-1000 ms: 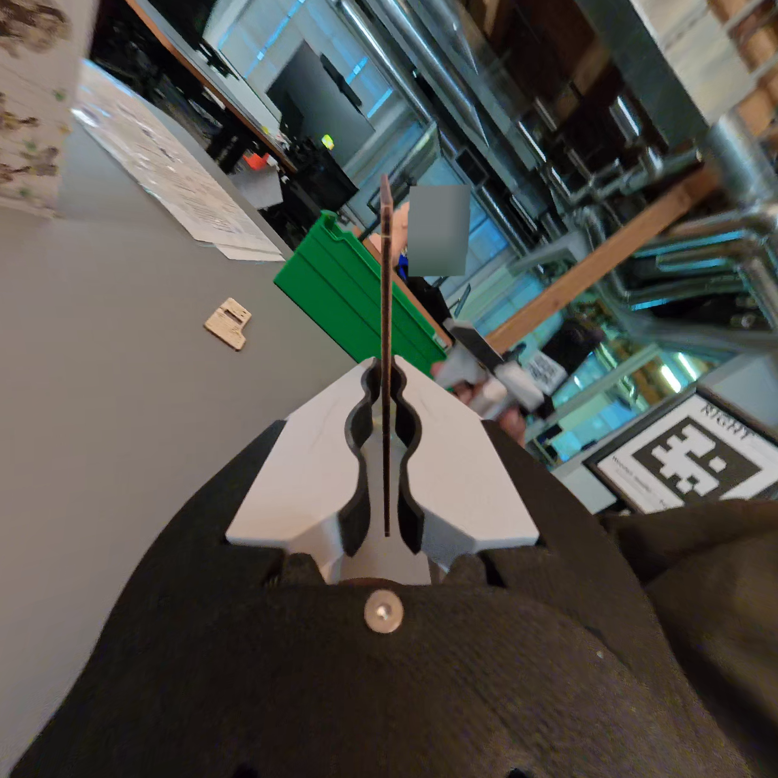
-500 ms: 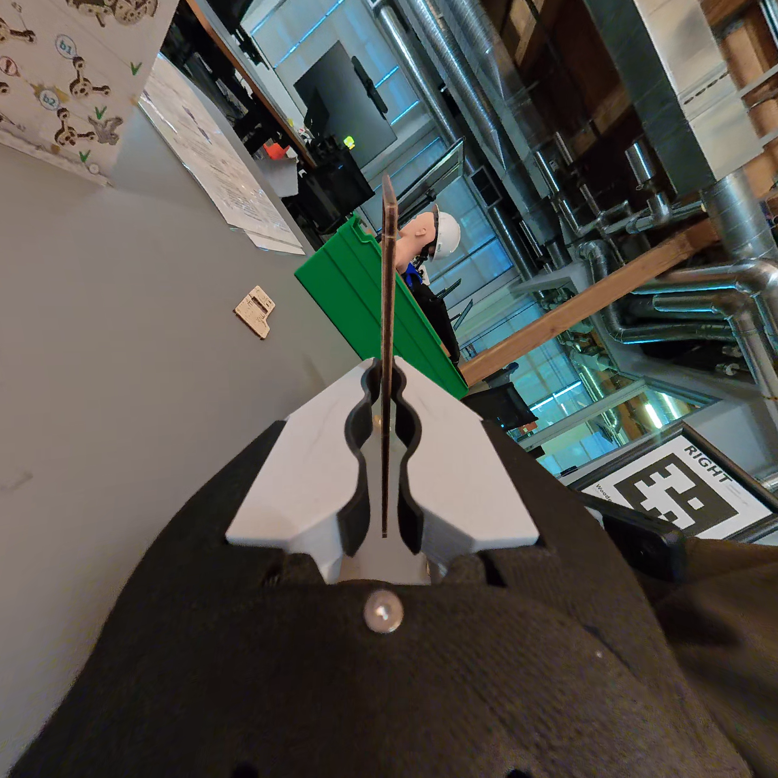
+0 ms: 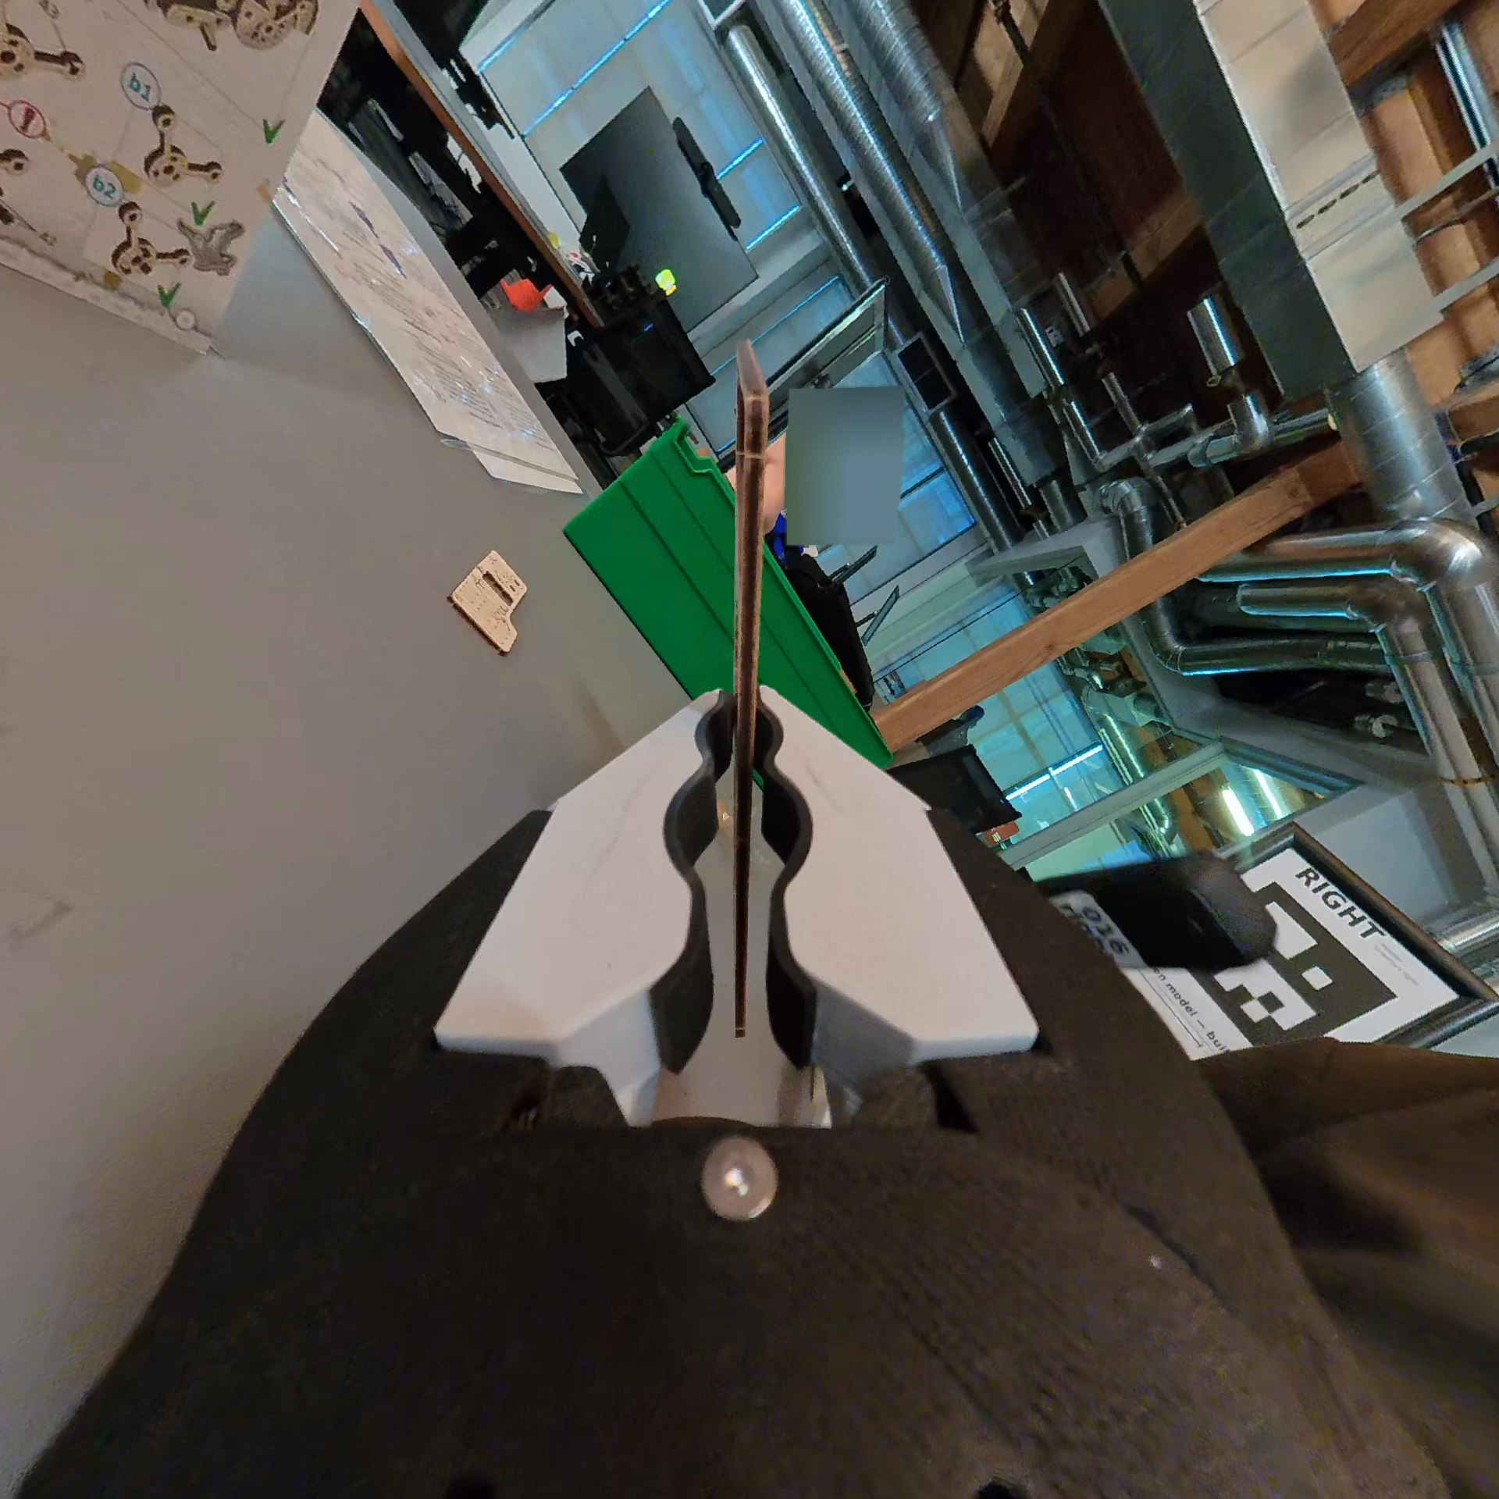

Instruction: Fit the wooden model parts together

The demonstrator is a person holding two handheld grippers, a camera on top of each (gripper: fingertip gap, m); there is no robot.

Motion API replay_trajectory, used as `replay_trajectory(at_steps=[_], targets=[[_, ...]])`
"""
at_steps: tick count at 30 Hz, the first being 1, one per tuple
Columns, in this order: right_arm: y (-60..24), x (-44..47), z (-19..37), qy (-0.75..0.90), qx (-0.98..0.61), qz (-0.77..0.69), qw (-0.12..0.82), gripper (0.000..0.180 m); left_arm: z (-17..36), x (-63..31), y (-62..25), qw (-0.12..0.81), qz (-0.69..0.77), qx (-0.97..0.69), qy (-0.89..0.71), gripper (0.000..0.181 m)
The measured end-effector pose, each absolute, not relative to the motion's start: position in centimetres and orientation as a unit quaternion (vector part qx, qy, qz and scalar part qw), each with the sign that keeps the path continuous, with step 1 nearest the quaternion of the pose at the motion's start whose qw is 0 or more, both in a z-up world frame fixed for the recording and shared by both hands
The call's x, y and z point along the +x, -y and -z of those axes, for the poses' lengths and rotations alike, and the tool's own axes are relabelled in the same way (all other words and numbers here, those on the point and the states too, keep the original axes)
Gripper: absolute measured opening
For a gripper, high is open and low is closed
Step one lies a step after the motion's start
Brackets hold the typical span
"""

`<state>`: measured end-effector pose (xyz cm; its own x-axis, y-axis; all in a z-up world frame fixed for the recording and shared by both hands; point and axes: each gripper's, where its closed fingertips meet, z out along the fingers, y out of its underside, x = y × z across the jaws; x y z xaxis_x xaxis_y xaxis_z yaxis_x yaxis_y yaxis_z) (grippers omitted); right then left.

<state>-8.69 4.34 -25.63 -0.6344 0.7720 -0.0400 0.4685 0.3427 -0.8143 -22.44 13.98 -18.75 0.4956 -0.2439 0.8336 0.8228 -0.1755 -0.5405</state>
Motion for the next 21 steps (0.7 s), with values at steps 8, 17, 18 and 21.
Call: replay_trajectory(at_steps=[8,17,18,21], targets=[[-5.9,-10.9,24.2,0.615,-0.58,-0.531,-0.057,0.036,18.7,-22.6,-13.9,0.599,0.447,-0.621,0.236,0.0],[-5.9,-10.7,25.2,0.64,-0.558,-0.525,-0.055,0.05,18.8,-22.9,-14.0,0.597,0.45,-0.619,0.241,0.0],[-6.0,-10.6,25.4,0.657,-0.548,-0.516,-0.039,0.054,18.8,-22.9,-14.0,0.597,0.45,-0.619,0.241,0.0],[-6.1,-10.3,25.5,0.715,-0.5,-0.487,0.027,0.063,18.8,-22.9,-14.0,0.596,0.45,-0.62,0.241,0.0]])
